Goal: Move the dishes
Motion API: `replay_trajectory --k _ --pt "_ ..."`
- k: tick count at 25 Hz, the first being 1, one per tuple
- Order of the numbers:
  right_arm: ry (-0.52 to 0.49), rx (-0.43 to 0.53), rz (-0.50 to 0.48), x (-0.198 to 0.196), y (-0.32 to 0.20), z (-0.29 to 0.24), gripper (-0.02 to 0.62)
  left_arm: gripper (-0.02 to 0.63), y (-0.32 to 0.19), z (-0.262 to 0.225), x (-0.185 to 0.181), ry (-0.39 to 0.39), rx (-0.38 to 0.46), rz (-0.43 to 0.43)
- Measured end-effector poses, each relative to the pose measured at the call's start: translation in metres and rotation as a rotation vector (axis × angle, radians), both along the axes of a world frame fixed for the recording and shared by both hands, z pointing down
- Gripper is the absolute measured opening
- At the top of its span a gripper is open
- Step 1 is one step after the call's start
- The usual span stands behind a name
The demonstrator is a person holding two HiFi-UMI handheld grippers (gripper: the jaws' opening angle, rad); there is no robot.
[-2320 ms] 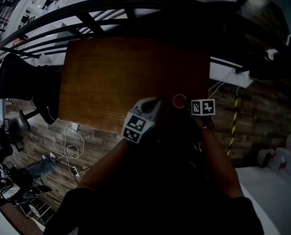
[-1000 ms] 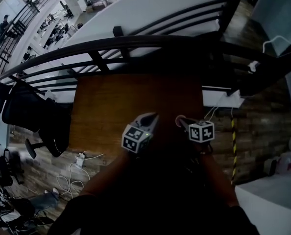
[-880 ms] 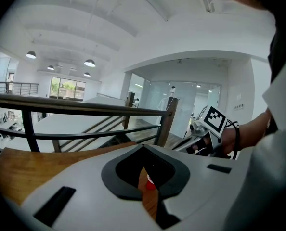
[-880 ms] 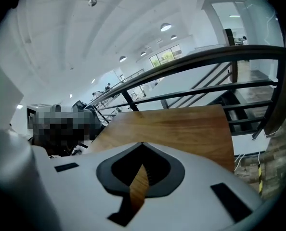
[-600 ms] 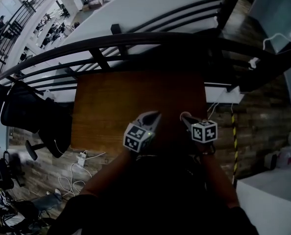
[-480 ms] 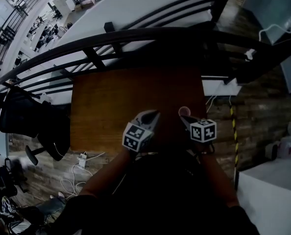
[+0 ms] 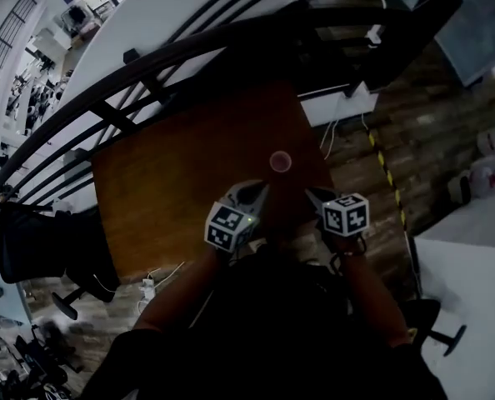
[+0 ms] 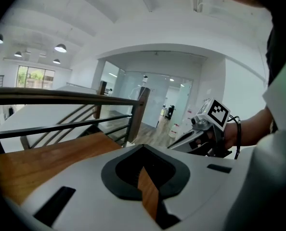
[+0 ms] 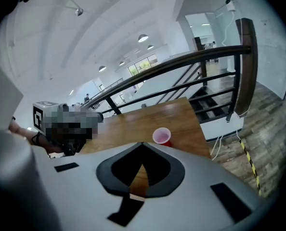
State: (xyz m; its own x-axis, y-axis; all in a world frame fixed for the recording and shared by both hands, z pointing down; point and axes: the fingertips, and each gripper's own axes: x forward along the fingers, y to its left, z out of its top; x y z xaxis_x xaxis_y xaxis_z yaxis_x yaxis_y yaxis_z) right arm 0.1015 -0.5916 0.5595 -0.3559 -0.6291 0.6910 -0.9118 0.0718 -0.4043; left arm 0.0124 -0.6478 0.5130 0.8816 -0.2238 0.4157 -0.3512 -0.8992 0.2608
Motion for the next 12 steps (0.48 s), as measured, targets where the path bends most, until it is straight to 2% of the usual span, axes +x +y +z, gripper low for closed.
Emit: replay_trajectory --k 6,12 --pt "-0.014 0.031 0.158 0.055 0.079 -0.006 0.011 -0.005 0.068 -0.003 0.066 0.004 0.020 0.165" --pt "-0.007 0.054 0.341 0.113 0.198 -0.010 0.011 -0.005 0.170 -0.004 0.134 -0.012 0.039 0.340"
